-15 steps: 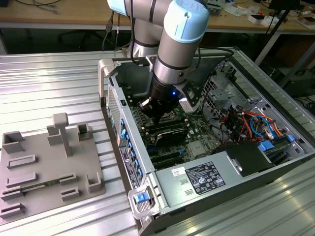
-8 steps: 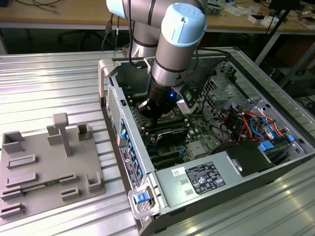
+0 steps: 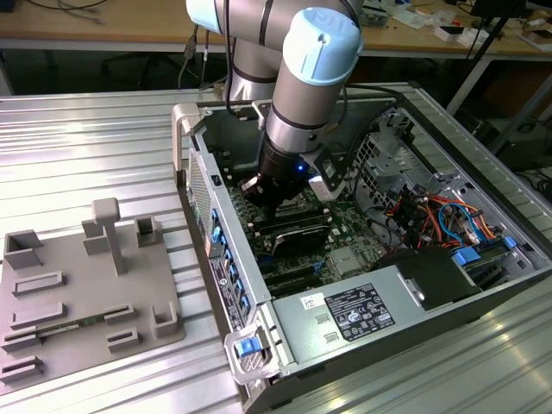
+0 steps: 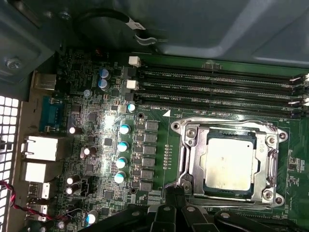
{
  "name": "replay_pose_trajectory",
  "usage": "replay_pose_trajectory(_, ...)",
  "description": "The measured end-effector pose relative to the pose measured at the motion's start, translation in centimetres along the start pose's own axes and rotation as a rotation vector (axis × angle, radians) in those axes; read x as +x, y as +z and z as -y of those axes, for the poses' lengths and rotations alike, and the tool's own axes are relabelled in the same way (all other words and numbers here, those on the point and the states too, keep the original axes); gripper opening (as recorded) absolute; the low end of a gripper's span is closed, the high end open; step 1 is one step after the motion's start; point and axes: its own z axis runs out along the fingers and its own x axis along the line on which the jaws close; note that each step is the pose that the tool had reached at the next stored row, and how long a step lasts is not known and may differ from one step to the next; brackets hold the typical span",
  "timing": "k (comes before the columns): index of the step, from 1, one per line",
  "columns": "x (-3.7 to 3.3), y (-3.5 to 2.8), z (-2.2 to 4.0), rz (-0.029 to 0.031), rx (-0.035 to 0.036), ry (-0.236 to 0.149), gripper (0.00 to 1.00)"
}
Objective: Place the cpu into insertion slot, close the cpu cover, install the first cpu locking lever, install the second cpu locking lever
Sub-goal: 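Install the second cpu locking lever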
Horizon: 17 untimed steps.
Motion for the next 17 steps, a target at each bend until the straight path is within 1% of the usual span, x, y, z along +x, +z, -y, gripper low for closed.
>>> replay_pose_trajectory(7, -0.01, 0.19, 0.0, -0.0001, -0.0004, 0.0, 0.11)
replay_pose_trajectory(9, -0.02, 0.28, -0.06, 0.0007, -0.0008, 0.0, 0.11)
replay_pose_trajectory(11, -0.02, 0.27, -0.13, 0.0002, -0.0006, 0.0, 0.11)
replay_pose_trajectory(12, -0.02, 0.27, -0.13, 0.0, -0.0005, 0.0, 0.11)
replay_pose_trajectory(13, -0.01, 0.27, -0.15, -0.0002, 0.0012, 0.0, 0.11)
replay_pose_trajectory(15, -0.02, 0.28, -0.16, -0.0022, 0.0252, 0.0, 0.11)
replay_pose_trajectory(16, -0.02, 0.28, -0.17, -0.0033, 0.0339, -0.001, 0.11)
replay_pose_trajectory(17, -0.02, 0.28, -0.17, -0.0035, 0.0365, -0.001, 0.11)
